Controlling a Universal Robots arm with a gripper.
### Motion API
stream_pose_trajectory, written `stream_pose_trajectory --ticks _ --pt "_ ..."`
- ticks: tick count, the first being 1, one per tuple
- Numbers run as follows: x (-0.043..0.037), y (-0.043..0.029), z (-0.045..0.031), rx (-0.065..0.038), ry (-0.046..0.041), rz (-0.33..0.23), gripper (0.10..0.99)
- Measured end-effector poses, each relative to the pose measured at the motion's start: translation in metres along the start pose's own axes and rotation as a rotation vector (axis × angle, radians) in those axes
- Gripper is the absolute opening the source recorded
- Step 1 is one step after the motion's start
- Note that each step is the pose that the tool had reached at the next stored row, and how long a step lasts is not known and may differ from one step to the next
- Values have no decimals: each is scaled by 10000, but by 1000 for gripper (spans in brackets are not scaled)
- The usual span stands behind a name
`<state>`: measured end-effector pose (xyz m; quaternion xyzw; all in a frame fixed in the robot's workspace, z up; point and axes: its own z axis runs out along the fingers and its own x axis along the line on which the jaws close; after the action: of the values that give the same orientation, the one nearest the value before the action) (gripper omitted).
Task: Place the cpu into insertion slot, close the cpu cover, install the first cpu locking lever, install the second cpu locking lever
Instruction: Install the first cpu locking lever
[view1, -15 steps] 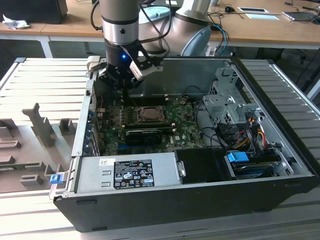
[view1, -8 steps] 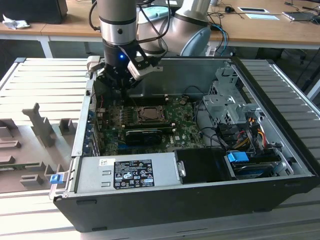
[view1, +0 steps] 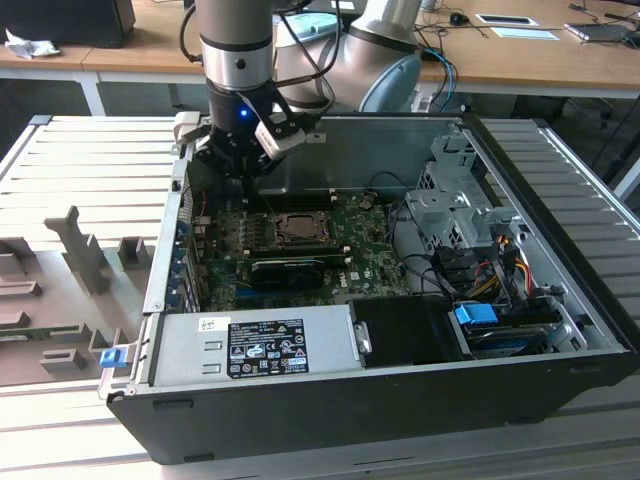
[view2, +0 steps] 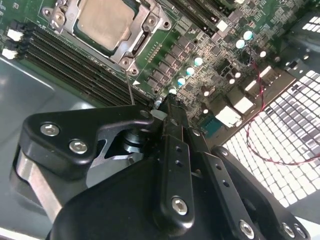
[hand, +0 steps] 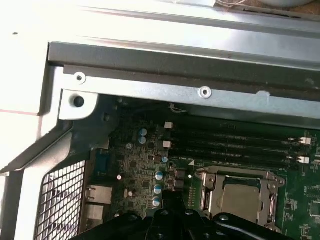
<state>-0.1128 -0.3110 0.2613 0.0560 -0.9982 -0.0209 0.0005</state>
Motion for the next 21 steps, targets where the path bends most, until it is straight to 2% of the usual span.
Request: stream_pose_trajectory --ticks 9,17,21 --pt "-1 11 23 0 0 2 106" --pt "-17 152 48 0 0 0 106" --pt "-49 178 59 0 0 -1 106"
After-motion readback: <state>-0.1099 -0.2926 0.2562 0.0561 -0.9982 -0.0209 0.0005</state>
